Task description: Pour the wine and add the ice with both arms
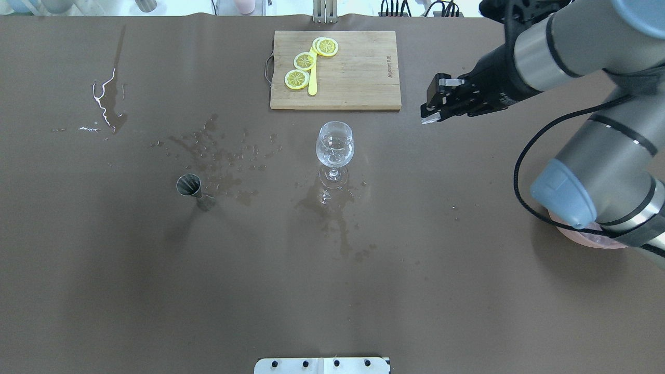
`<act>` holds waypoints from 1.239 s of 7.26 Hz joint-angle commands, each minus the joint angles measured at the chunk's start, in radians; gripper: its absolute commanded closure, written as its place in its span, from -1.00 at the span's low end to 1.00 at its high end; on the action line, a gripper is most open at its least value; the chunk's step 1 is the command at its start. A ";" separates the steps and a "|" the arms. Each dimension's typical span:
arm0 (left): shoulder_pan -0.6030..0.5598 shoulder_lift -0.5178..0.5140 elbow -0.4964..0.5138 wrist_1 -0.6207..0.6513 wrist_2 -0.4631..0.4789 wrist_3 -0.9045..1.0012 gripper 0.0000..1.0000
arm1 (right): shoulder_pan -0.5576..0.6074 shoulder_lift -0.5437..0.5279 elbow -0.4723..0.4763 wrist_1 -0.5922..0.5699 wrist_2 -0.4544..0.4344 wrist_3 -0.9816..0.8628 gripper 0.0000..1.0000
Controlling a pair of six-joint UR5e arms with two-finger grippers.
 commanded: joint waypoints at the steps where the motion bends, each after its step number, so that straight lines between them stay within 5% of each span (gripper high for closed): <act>1: -0.010 0.002 0.021 -0.005 -0.012 0.047 -0.96 | -0.136 0.070 -0.011 -0.001 -0.182 0.085 1.00; 9: -0.010 0.002 0.041 0.005 -0.007 0.048 -0.96 | -0.169 0.229 -0.185 -0.002 -0.267 0.076 1.00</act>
